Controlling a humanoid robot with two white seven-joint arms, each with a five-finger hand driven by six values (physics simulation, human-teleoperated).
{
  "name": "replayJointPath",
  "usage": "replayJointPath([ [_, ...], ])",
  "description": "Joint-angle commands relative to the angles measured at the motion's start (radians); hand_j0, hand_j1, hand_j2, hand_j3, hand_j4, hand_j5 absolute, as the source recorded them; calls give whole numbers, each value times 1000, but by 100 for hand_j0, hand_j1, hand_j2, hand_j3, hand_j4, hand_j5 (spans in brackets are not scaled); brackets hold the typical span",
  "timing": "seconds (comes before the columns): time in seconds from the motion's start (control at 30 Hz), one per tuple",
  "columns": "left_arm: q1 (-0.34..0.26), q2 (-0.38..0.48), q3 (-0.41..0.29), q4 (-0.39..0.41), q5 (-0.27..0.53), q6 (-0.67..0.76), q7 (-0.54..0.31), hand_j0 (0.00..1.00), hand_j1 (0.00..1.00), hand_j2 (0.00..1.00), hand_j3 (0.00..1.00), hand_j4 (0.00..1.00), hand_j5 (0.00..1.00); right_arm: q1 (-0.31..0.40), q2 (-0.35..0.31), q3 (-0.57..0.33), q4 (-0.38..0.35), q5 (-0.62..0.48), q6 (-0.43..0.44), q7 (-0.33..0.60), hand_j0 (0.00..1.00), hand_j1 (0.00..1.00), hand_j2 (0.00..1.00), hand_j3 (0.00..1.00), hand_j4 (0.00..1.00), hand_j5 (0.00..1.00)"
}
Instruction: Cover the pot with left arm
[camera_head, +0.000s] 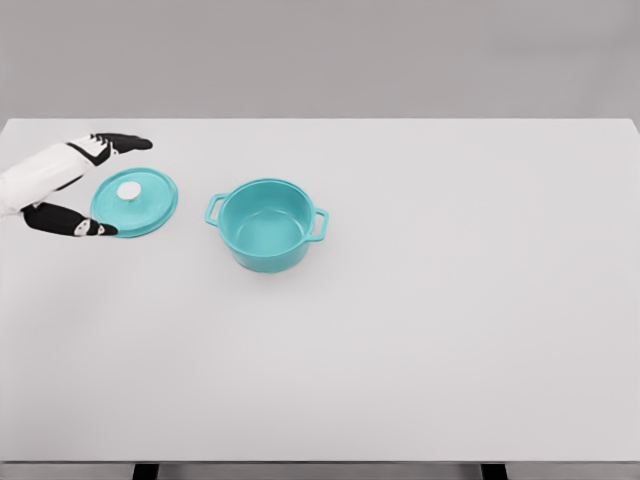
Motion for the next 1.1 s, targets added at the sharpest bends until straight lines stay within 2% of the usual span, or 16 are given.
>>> replayJointPath([
  [0.0,0,0,-10,0,11,1,0,100,100,100,100,100,100,0,0,1,1,1,0,1,100,100,100,100,100,100],
  [0.13,-12,-9,-27,75,139,1,0,100,100,100,100,100,100,3,0,-2,1,1,0,1,100,100,100,100,100,100],
  [0.2,-40,-15,-102,121,165,1,0,100,100,100,100,100,100,3,0,-2,1,1,0,1,100,100,100,100,100,100],
  [0.23,-54,-17,-114,159,189,1,0,100,100,100,100,100,100,3,0,-2,1,1,0,1,100,100,100,100,100,100],
  [0.33,-118,-87,-179,268,185,1,14,100,100,100,100,100,100,3,0,-2,3,-1,0,1,100,100,100,100,100,100],
  [0.37,-130,-118,-179,314,182,1,11,100,100,100,100,100,100,3,0,-2,3,1,0,1,100,100,100,100,100,100],
  [0.4,-137,-158,-177,339,180,1,-1,100,100,100,100,100,100,3,0,-2,3,-1,0,1,100,100,100,100,100,100],
  [0.47,-161,-166,-179,379,185,1,-70,100,100,100,100,100,100,3,0,-2,3,1,0,1,100,100,100,100,100,100],
  [0.53,-202,-218,-177,512,192,1,-110,100,100,100,100,100,100,3,0,-2,1,1,0,1,100,100,100,100,100,100],
  [0.6,-241,-271,-194,586,195,1,-113,100,100,100,100,100,100,3,0,-2,3,1,0,1,100,100,100,100,100,100],
  [0.7,-252,-285,-202,618,197,1,-116,100,100,100,100,100,100,3,0,-2,1,1,0,1,100,100,100,100,100,100],
  [0.73,-267,-311,-214,675,191,1,-118,100,100,100,100,100,100,3,0,-2,1,1,0,1,100,100,100,100,100,100],
  [0.77,-287,-311,-238,690,191,1,-122,100,100,100,100,100,100,3,0,-2,1,1,0,1,100,100,100,100,100,100],
  [0.87,-288,-307,-243,690,188,34,-179,100,100,100,100,100,100,3,0,-2,1,1,0,1,100,100,100,100,100,100],
  [0.93,-310,-307,-240,693,189,35,-181,83,83,83,83,83,83,3,0,-2,1,1,0,1,100,100,100,100,100,100],
  [1.07,-347,-316,-241,816,188,44,-179,82,82,82,82,82,82,3,0,-2,3,-1,0,1,100,100,100,100,100,100],
])
